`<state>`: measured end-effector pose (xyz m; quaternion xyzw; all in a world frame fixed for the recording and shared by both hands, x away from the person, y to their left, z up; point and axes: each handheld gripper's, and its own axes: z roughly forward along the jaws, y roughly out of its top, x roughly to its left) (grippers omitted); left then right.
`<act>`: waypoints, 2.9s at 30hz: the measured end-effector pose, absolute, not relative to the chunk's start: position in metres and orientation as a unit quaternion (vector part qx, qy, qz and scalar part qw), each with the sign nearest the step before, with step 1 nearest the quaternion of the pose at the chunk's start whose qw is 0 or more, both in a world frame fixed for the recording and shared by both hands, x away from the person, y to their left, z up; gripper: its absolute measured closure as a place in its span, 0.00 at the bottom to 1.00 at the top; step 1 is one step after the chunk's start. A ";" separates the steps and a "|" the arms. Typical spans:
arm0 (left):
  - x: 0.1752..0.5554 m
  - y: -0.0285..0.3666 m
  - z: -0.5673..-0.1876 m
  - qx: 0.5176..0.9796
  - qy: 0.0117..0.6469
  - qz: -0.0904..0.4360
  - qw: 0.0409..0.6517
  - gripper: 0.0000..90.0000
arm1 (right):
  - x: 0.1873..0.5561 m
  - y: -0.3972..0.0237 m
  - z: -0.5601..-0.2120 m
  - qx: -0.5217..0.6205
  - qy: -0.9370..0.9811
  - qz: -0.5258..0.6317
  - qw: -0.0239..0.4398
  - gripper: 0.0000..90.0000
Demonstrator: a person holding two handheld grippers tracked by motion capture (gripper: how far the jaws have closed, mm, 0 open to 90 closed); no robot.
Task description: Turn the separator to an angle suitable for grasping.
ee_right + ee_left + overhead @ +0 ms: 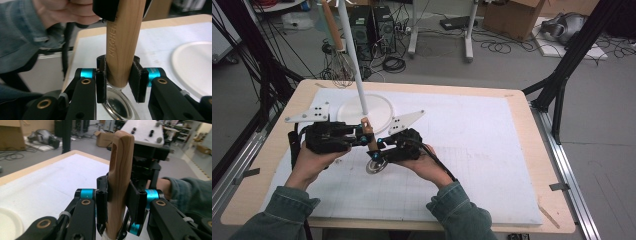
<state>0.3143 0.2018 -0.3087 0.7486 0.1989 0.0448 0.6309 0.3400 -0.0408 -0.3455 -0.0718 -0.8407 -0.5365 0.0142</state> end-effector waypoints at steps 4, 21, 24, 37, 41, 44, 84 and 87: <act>0.313 0.200 -0.309 0.748 0.211 0.070 0.625 0.73 | 0.339 -0.040 -0.344 -0.098 -0.836 -0.540 -0.001 0.79; 0.311 0.214 -0.303 0.732 0.197 0.051 0.650 0.81 | 0.337 -0.032 -0.350 -0.082 -0.824 -0.560 0.037 0.75; 0.311 0.216 -0.303 0.732 0.196 0.054 0.650 0.81 | 0.336 -0.032 -0.349 -0.088 -0.820 -0.565 0.033 0.80; 0.311 0.211 -0.310 0.732 0.216 0.070 0.643 0.79 | 0.336 -0.028 -0.347 -0.117 -0.811 -0.573 0.016 0.81; 0.311 0.210 -0.307 0.737 0.210 0.067 0.639 0.80 | 0.336 -0.028 -0.347 -0.111 -0.812 -0.572 0.022 0.79; 0.313 0.212 -0.306 0.738 0.212 0.072 0.637 0.80 | 0.336 -0.032 -0.346 -0.108 -0.812 -0.572 0.023 0.64; 0.351 0.234 -0.258 0.745 0.224 0.087 0.623 0.80 | 0.331 -0.175 -0.335 -0.200 -0.779 -0.593 -0.038 0.33; 0.355 0.235 -0.252 0.744 0.221 0.086 0.625 0.80 | 0.330 -0.185 -0.337 -0.206 -0.777 -0.593 -0.042 0.33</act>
